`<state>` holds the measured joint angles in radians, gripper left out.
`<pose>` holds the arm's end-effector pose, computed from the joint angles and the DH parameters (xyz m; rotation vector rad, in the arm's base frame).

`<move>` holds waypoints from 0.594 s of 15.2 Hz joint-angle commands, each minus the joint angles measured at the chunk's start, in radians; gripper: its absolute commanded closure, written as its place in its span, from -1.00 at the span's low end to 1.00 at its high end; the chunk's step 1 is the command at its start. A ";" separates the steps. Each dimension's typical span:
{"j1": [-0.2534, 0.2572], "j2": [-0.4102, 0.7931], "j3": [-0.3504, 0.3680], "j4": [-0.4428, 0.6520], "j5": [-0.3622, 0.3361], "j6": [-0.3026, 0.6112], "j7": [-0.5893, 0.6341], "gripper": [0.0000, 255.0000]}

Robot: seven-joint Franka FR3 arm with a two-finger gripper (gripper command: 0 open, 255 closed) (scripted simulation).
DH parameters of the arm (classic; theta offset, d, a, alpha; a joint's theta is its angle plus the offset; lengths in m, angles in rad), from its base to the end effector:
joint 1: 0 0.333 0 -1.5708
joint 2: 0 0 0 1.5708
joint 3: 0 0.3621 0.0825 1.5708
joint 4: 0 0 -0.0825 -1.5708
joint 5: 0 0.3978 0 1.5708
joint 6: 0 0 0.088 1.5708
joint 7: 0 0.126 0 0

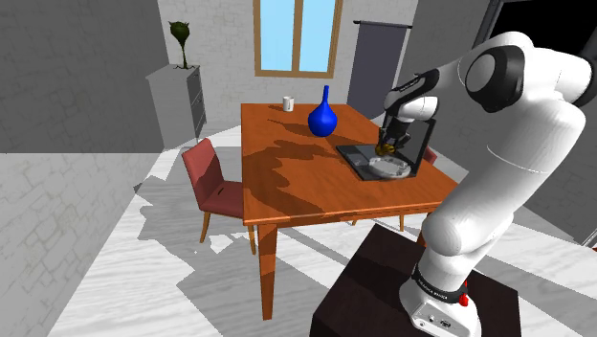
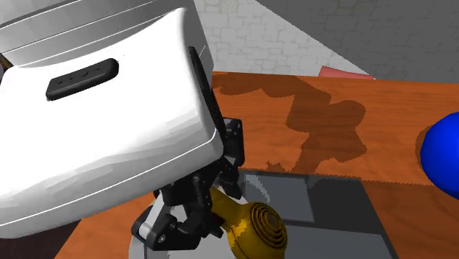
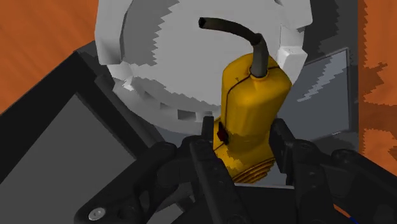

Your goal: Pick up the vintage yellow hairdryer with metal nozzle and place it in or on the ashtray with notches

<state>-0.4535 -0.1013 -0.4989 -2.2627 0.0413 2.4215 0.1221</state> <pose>0.3106 -0.4425 0.4427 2.6284 -1.6224 0.4008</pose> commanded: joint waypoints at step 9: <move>0.004 0.066 -0.009 -0.045 0.056 0.098 -0.045 1.00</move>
<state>-0.4501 -0.0377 -0.5078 -2.3058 0.0958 2.5168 0.0781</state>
